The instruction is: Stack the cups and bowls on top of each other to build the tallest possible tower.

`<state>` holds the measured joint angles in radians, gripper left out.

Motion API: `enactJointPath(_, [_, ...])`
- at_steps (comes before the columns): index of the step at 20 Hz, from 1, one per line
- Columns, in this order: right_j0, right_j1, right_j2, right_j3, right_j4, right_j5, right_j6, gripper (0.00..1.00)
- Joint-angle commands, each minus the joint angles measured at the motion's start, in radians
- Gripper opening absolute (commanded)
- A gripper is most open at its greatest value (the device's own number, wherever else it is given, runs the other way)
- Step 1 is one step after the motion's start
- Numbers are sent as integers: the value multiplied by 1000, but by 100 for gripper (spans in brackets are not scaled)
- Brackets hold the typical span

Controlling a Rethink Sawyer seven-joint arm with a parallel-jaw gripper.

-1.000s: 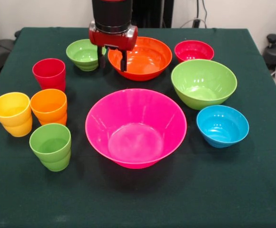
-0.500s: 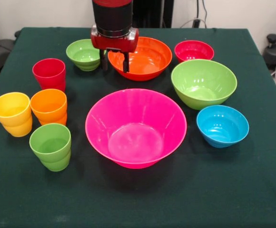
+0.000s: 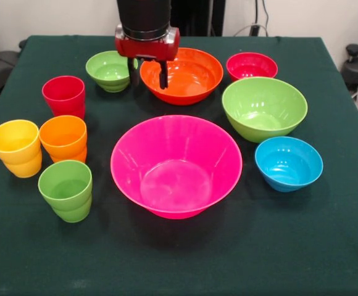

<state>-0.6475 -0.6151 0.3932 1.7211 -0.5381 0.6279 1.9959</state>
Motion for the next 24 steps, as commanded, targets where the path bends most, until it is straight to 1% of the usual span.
enactJointPath(1, [-32, -15, 112, -59, -81, 112, -344, 100])
enactJointPath(6, [-48, 11, 138, -112, -89, 176, -386, 100])
enactJointPath(12, [-51, 52, 152, -184, -107, 212, -422, 100])
enactJointPath(16, [-53, 82, 154, -217, -105, 227, -443, 100])
enactJointPath(23, [-82, 44, 142, -167, -98, 245, -453, 100])
enactJointPath(24, [-97, 27, 139, -150, -97, 247, -461, 100])
